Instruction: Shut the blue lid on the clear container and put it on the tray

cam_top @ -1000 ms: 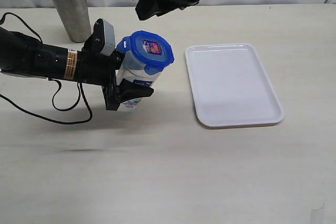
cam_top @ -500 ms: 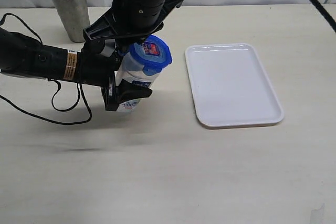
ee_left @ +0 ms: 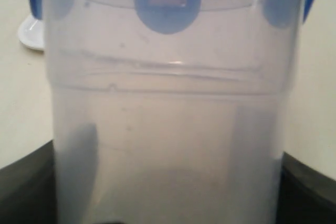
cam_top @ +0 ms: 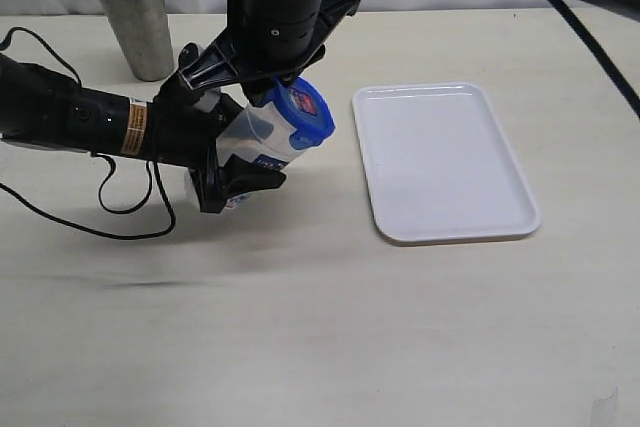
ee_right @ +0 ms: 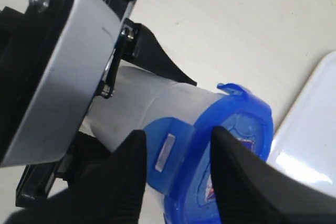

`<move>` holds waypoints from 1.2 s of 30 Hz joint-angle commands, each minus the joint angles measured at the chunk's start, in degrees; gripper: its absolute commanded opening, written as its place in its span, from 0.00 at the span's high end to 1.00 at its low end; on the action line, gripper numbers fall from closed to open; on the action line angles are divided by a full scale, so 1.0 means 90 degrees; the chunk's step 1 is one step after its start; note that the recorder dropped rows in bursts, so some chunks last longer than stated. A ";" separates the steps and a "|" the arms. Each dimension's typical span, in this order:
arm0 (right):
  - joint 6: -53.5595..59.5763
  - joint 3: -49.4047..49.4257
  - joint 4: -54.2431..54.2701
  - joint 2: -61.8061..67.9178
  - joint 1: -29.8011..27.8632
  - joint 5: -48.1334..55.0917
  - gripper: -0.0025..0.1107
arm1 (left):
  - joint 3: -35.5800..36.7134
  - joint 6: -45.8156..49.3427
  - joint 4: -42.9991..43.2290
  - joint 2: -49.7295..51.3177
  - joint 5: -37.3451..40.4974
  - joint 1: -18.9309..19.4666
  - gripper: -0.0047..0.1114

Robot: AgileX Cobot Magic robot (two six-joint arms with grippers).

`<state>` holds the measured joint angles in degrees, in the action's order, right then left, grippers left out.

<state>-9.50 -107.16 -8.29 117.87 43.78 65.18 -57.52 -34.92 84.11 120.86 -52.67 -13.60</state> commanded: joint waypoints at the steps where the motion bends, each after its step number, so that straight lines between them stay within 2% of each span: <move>1: 0.0816 0.0138 0.0988 0.0417 0.0037 0.0234 0.65 | -0.0059 0.0039 -0.0255 -0.0136 -0.0704 -0.0046 0.96; 8: 0.0804 0.0138 0.0696 0.0454 0.0037 0.0324 0.70 | -0.0059 0.0039 -0.0255 -0.0136 -0.0704 -0.0046 0.96; 16: 0.0690 0.0138 0.0476 0.0513 0.0037 0.0398 0.71 | -0.0059 0.0039 -0.0271 -0.0136 -0.0703 -0.0046 0.96; 20: 0.0461 0.0138 -0.0316 0.0633 0.0306 0.0411 0.71 | -0.0059 0.0059 -0.0272 -0.0136 -0.0703 -0.0046 0.96; 26: 0.0636 0.0138 -0.0380 0.0577 0.0459 0.0342 0.71 | -0.0059 0.0065 -0.0283 -0.0136 -0.0703 -0.0046 0.96; 36: 0.0866 0.0309 -0.0316 -0.0552 0.0459 -0.0002 0.71 | -0.0059 0.0089 -0.0308 -0.0136 -0.0703 -0.0046 0.96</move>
<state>-3.14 -105.90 -14.19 115.33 47.28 66.32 -57.52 -34.32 84.06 120.86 -54.81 -13.55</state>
